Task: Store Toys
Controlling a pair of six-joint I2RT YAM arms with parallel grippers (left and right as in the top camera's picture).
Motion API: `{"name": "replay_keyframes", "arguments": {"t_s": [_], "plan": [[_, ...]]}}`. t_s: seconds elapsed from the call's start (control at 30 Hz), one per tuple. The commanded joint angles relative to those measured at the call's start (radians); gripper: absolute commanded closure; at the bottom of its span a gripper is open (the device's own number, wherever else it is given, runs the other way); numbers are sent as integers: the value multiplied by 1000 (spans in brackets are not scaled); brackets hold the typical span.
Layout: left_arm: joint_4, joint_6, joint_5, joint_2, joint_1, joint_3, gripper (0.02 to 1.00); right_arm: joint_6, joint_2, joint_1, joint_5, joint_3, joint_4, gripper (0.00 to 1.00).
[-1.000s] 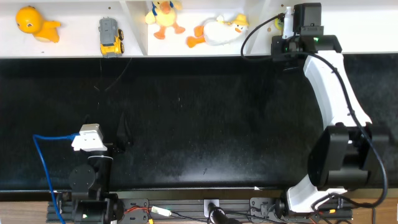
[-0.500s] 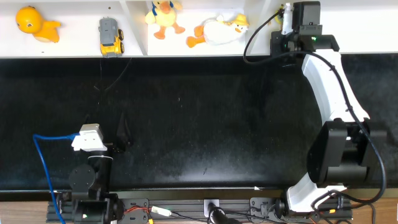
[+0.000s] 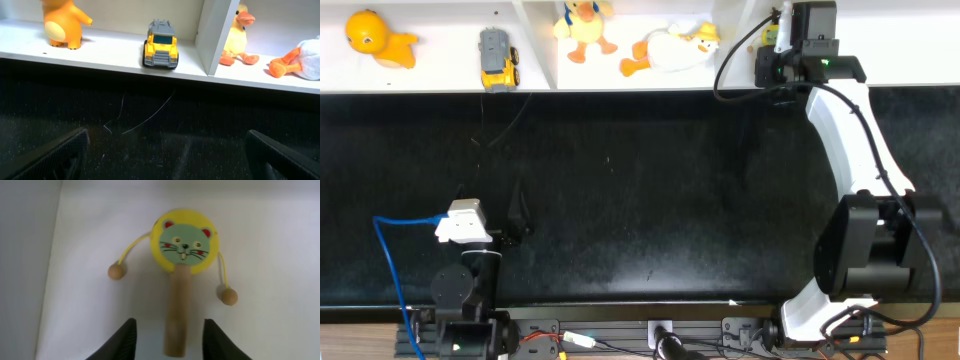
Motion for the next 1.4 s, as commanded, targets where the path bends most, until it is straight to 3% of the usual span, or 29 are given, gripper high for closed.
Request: {"name": "replay_keyframes", "arguments": {"t_s": [0.03, 0.07, 0.17, 0.4, 0.67, 0.77, 0.93, 1.4], "plan": [[-1, -18, 3, -11, 3, -3, 20, 27, 2, -3, -10, -1, -22, 494], [-1, -18, 3, -10, 3, -3, 20, 37, -3, -3, -9, 0, -35, 432], [-1, -18, 3, -11, 3, -3, 23, 49, -36, -3, 2, 0, -77, 3], [-1, -18, 3, -11, 3, -3, 20, 227, -194, -3, 83, 0, -248, 7], [-1, -18, 2, -10, 3, -3, 20, 612, -399, -14, 79, 0, -543, 3], [-1, -18, 3, -11, 3, -3, 23, 705, -483, -44, 79, 0, -635, 3], [-1, -18, 3, -11, 3, -3, 20, 780, -620, -148, 74, 0, -743, 5], [-1, -18, 2, -11, 3, -3, 20, 775, -719, -502, 124, -71, -886, 3]]}}
